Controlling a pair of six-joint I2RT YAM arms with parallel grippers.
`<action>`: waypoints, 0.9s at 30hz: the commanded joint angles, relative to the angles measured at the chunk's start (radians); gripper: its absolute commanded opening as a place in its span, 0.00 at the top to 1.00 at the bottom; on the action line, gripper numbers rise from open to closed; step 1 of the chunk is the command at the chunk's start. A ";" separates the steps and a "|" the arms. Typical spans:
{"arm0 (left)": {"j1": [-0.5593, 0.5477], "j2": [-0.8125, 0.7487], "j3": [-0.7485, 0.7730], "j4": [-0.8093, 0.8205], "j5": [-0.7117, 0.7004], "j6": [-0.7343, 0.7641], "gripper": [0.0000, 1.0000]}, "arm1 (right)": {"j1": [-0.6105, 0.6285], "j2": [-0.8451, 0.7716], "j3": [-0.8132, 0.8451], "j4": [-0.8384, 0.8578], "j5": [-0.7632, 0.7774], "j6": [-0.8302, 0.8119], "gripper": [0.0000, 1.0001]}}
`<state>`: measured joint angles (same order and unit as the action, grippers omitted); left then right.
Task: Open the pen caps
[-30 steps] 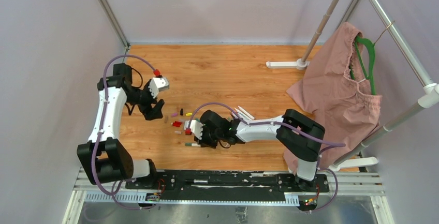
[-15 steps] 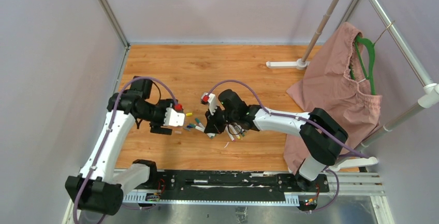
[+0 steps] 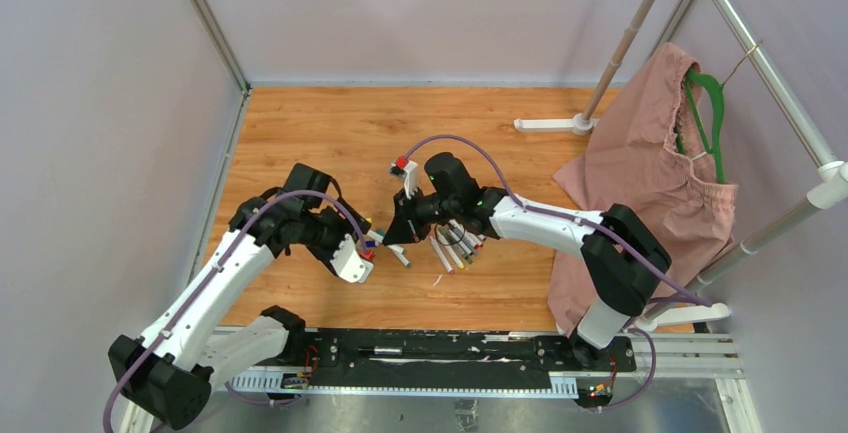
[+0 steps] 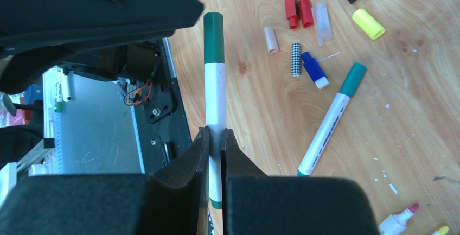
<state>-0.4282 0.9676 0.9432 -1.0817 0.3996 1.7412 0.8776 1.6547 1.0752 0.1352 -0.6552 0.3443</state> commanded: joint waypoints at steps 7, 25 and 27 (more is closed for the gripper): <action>-0.052 0.023 -0.049 0.200 -0.105 -0.087 0.38 | -0.038 0.026 0.024 0.047 -0.056 0.107 1.00; -0.095 0.121 -0.027 0.239 -0.239 -0.204 0.57 | -0.048 0.024 0.010 0.129 -0.073 0.209 1.00; -0.095 0.133 -0.017 0.262 -0.252 -0.221 0.63 | -0.048 0.023 0.008 0.127 -0.080 0.211 1.00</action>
<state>-0.5148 1.0752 0.9024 -0.8711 0.2119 1.5742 0.8413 1.6882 1.0904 0.2394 -0.7033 0.5339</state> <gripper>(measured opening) 0.416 0.078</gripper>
